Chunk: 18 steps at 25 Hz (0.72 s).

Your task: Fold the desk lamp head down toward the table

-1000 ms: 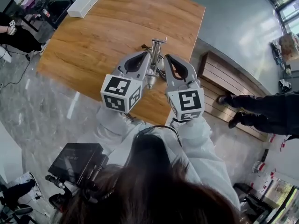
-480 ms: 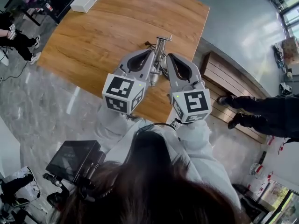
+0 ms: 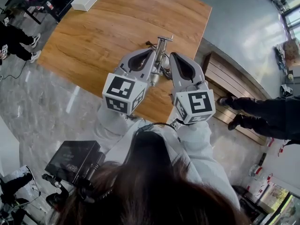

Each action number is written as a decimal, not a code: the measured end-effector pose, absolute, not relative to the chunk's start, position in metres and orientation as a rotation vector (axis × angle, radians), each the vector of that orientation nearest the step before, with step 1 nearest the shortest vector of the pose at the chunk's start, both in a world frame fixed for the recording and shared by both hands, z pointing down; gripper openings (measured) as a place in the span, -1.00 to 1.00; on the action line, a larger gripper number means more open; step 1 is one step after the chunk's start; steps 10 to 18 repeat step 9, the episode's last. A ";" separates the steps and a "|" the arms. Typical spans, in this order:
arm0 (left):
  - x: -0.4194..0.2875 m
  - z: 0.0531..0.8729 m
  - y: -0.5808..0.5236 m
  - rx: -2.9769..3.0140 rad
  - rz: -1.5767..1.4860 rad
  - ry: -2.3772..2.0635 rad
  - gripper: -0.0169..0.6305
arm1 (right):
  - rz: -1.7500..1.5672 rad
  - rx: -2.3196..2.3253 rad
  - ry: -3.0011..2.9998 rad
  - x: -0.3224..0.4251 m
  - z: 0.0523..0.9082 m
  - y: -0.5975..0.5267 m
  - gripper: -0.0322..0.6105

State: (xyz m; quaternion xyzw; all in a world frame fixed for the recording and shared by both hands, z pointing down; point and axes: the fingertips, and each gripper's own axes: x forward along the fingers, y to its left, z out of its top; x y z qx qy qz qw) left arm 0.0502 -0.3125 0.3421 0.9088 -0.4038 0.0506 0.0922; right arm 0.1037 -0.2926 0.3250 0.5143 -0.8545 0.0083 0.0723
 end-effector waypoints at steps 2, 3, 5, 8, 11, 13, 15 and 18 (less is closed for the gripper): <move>0.050 0.341 -0.313 2.701 0.147 -1.201 -0.94 | 0.025 1.550 -2.570 0.105 0.324 -0.292 -0.90; 0.050 0.340 -0.312 2.702 0.146 -1.201 -0.94 | 0.022 1.550 -2.572 0.105 0.323 -0.292 -0.90; 0.050 0.339 -0.312 2.706 0.145 -1.202 -0.94 | 0.014 1.547 -2.572 0.104 0.322 -0.292 -0.90; 0.050 0.339 -0.312 2.709 0.144 -1.203 -0.94 | 0.009 1.541 -2.572 0.104 0.322 -0.291 -0.90; 0.051 0.339 -0.312 2.709 0.144 -1.203 -0.94 | 0.009 1.539 -2.572 0.103 0.322 -0.291 -0.90; 0.051 0.339 -0.312 2.709 0.144 -1.203 -0.94 | 0.009 1.539 -2.572 0.103 0.322 -0.291 -0.90; 0.051 0.339 -0.312 2.709 0.144 -1.203 -0.94 | 0.009 1.539 -2.572 0.103 0.322 -0.291 -0.90; 0.051 0.339 -0.312 2.709 0.144 -1.203 -0.94 | 0.009 1.539 -2.572 0.103 0.322 -0.291 -0.90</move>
